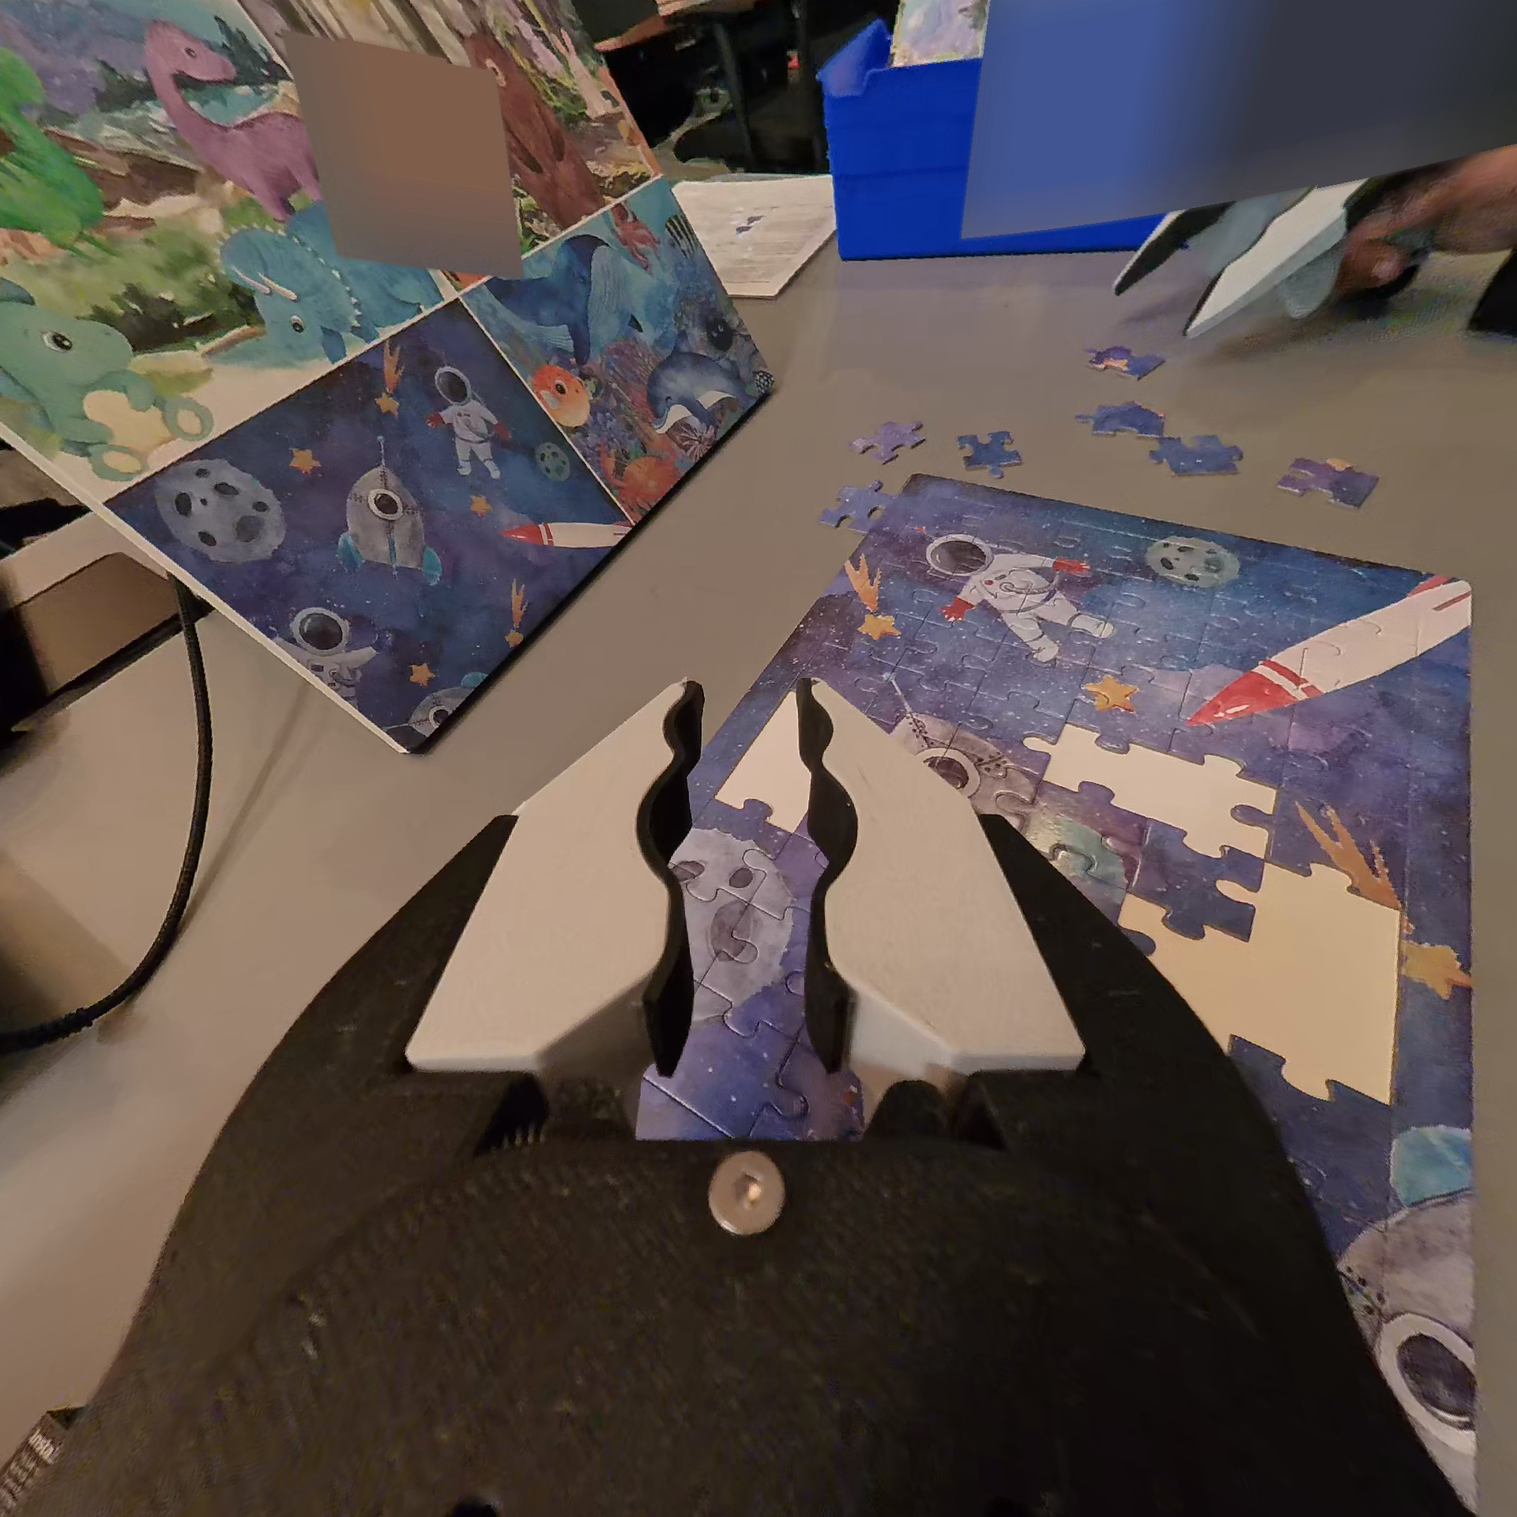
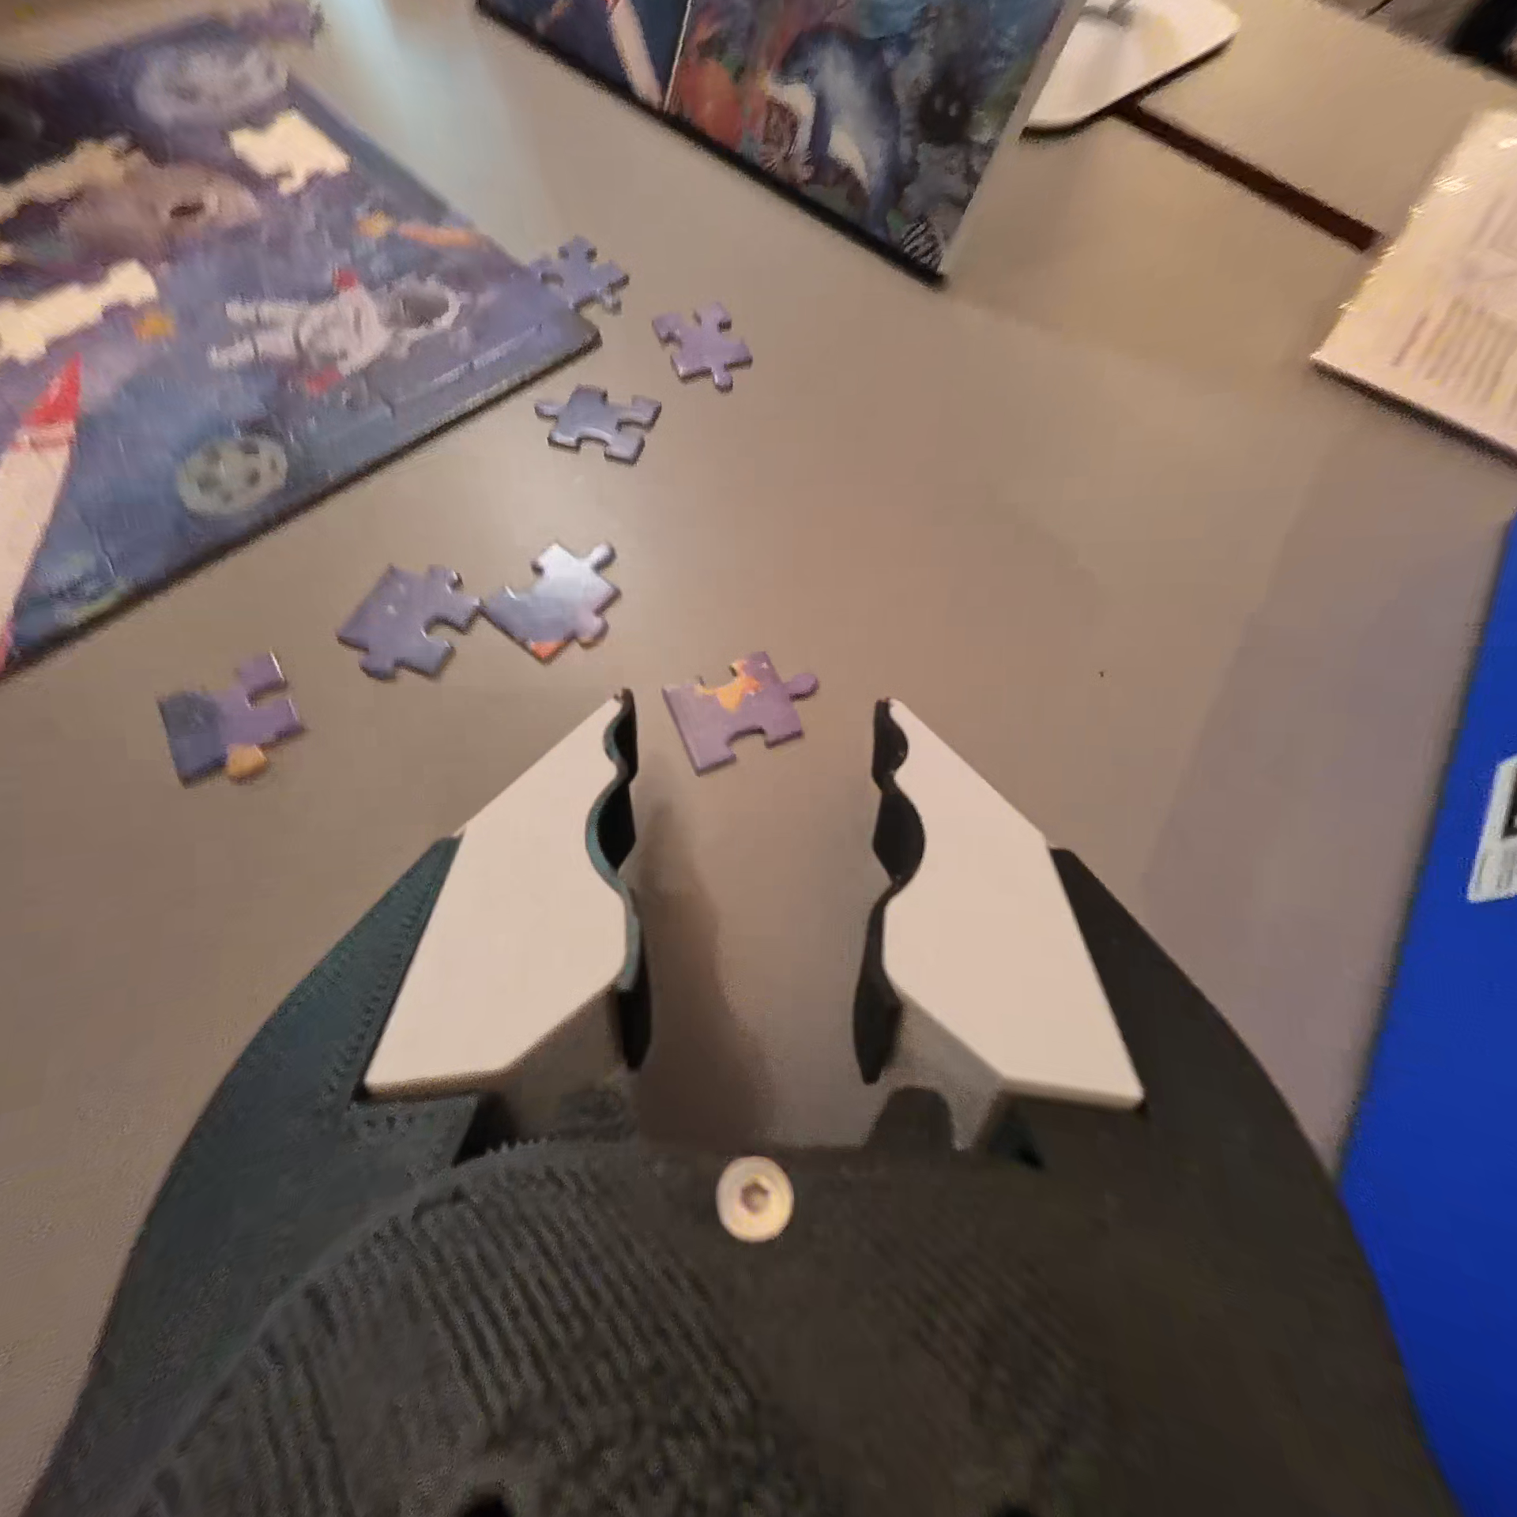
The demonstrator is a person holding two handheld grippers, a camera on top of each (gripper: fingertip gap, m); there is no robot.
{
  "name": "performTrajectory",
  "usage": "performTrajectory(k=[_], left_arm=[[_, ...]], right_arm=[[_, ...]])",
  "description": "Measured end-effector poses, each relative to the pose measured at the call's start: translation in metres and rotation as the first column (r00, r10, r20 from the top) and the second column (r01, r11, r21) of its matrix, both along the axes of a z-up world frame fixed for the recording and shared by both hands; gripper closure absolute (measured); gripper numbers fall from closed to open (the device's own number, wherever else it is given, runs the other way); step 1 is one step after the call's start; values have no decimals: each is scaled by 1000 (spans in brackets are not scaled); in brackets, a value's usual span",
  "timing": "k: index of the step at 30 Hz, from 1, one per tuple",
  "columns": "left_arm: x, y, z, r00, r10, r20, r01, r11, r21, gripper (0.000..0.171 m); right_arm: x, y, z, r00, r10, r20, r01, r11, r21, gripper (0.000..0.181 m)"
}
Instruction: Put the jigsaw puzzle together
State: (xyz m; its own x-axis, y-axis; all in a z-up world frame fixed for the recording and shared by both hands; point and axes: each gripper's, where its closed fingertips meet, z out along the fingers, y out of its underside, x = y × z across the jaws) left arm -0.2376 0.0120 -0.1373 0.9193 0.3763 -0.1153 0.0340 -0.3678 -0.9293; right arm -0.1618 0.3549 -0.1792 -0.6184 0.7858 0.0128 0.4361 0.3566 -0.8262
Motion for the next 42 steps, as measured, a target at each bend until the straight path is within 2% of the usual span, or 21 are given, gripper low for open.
performTrajectory(k=[4, 7, 11, 14, 19, 22, 23, 24, 26, 29, 31, 34, 36, 40, 42], left_arm=[[-1, 1, -2, 1000, 4, -10, -4, 1000, -13, 150], [-4, 2, -2, 999, 26, -40, -27, 999, -32, 149], [-14, 4, 6, 996, 68, -49, -69, 998, -13, 147], [-19, 7, 16, 997, 75, -30, -73, 996, 42, 146], [-24, 9, -1, 997, 76, 5, -76, 997, -1, 145], [-25, 11, -1, 997, 76, -11, -76, 997, -12, 145], [-26, 10, 0, 996, 82, -21, -82, 996, -16, 145], [-27, 10, 1, 996, 87, -28, -88, 996, -19, 145], [-28, 10, 1, 995, 95, -36, -95, 995, -22, 145], [-30, 9, -1, 995, 100, -29, -100, 995, -25, 145], [-31, 9, -3, 995, 99, -21, -100, 995, -30, 144], [-31, 9, -5, 995, 97, -19, -97, 995, -35, 144], [-30, 10, -6, 995, 93, -17, -94, 995, -37, 144], [-27, 11, -6, 997, 79, -13, -80, 996, -35, 144], [-23, 14, -1, 997, 70, -23, -70, 997, -28, 144]], right_arm=[[-3, 6, -7, 981, 144, 133, -133, 987, -88, 111], [-3, 7, -13, 974, 168, 155, -163, 986, -44, 112], [-2, 11, -17, 980, 169, 100, -177, 982, 69, 131], [2, 5, -16, 969, 228, 96, -235, 969, 71, 152], [3, -4, -16, 952, 290, 98, -297, 953, 68, 152], [3, -11, -15, 936, 338, 103, -344, 938, 46, 153], [4, -14, -12, 928, 359, 97, -363, 931, 28, 166], [5, -16, -9, 922, 378, 83, -379, 925, 8, 168], [8, -19, -3, 910, 406, 81, -406, 914, -26, 163], [5, -17, -10, 912, 396, 109, -401, 916, 29, 156], [2, -18, -10, 918, 385, 96, -388, 921, 15, 150], [-4, -9, -14, 938, 330, 108, -335, 941, 38, 134], [-8, -5, -16, 949, 299, 101, -306, 950, 66, 130], [-10, -6, -16, 957, 273, 101, -280, 957, 71, 133], [-8, -10, -15, 951, 293, 100, -301, 951, 69, 149]])
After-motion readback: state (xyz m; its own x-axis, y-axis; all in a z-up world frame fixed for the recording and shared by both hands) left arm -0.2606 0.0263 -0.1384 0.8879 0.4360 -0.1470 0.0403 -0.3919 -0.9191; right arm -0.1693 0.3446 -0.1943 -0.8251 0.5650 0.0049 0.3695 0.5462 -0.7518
